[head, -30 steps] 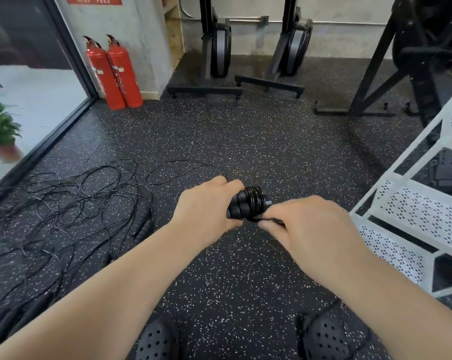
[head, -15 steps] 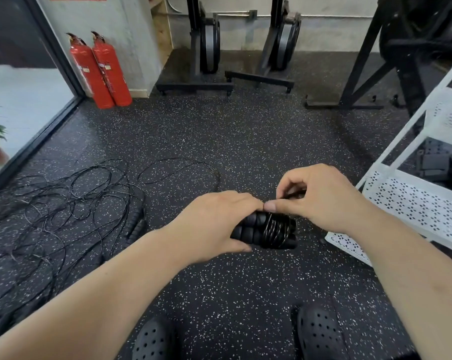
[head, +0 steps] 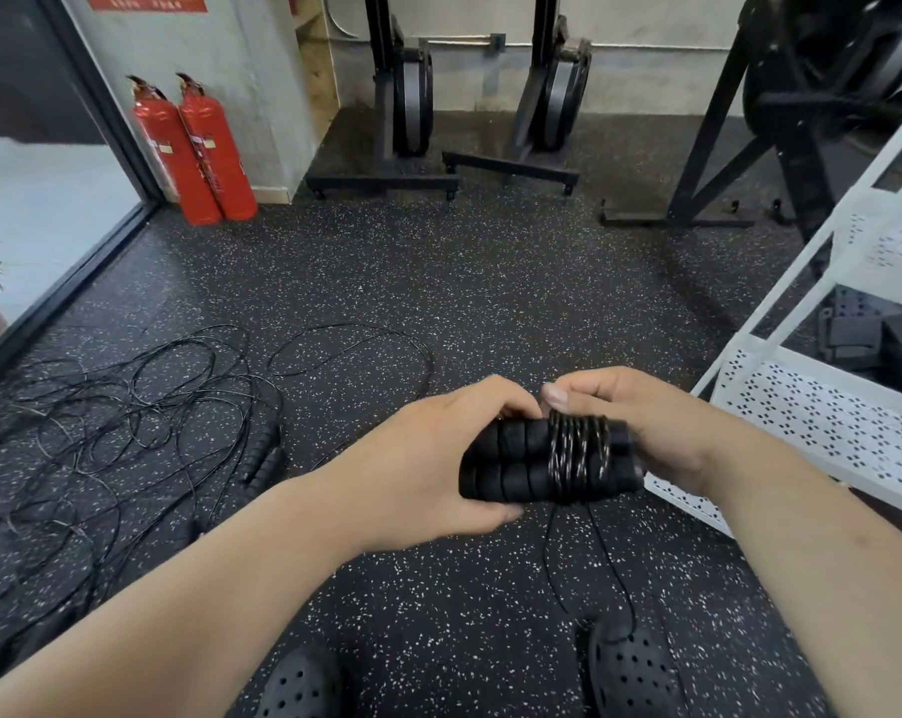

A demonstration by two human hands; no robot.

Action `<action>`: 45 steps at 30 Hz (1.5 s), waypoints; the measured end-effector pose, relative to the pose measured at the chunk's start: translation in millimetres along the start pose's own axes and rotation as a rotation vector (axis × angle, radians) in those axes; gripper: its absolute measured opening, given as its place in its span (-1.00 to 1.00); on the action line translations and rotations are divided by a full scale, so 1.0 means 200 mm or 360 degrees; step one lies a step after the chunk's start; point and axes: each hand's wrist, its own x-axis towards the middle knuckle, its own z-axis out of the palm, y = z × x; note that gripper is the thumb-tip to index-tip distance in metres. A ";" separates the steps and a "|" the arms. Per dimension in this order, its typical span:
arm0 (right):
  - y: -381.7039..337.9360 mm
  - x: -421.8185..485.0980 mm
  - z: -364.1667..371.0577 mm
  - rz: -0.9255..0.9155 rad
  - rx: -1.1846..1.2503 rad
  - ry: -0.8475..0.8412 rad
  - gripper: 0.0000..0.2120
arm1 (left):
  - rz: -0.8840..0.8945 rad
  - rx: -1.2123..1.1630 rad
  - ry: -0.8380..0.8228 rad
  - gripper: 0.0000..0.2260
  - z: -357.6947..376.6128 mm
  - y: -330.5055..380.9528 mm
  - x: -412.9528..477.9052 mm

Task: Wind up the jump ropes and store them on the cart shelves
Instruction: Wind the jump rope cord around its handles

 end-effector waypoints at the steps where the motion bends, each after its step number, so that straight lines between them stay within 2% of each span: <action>1: 0.01 0.01 0.02 0.0011 0.0046 0.0019 -0.48 | -0.0023 -0.0059 0.0062 -0.42 -0.01 0.00 0.00; 4: 0.05 0.05 0.11 0.0052 -0.0018 0.0251 -0.73 | -0.0114 -0.0173 0.0277 -0.43 -0.03 -0.01 0.00; 7: 0.06 0.08 0.23 0.0205 0.0008 0.0488 -0.62 | -0.0176 -0.0213 0.0475 -0.47 -0.04 -0.03 0.02; 10: 0.05 0.08 0.31 0.0189 -0.0047 0.0468 -0.47 | -0.0246 -0.0106 0.0548 -0.48 -0.03 -0.07 0.05; 12: 0.05 0.08 0.34 0.0170 -0.0279 0.0440 -0.46 | -0.0310 -0.0055 0.0567 -0.47 -0.03 -0.12 0.06; 18: 0.04 0.02 0.42 0.0095 -0.1271 0.0343 -0.68 | -0.0531 0.0144 0.0509 -0.43 -0.02 -0.25 0.09; 21: -0.03 -0.05 0.44 -0.0034 -0.1722 0.0458 -0.73 | -0.0691 0.0267 0.0386 -0.34 0.00 -0.29 0.10; 24: -0.11 -0.08 0.40 -0.0190 -0.1950 0.0580 -0.68 | -0.0715 0.0412 0.0226 -0.46 0.03 -0.32 0.11; 28: -0.13 -0.06 0.29 -0.0361 -0.1833 0.0705 -0.69 | -0.0557 0.0561 0.0053 -0.58 0.06 -0.27 0.10; 34: -0.07 0.00 0.17 -0.0451 -0.1520 0.0656 -0.81 | -0.0338 0.0807 -0.0117 -0.55 0.10 -0.20 0.08; 40: -0.04 0.03 0.10 -0.0492 -0.1284 0.0469 -0.84 | -0.0136 0.0772 -0.0259 -0.56 0.11 -0.14 0.07; 45: -0.04 0.02 0.00 -0.0309 -0.0877 0.0284 -0.78 | -0.0039 0.0644 -0.0214 -0.54 0.11 -0.10 0.07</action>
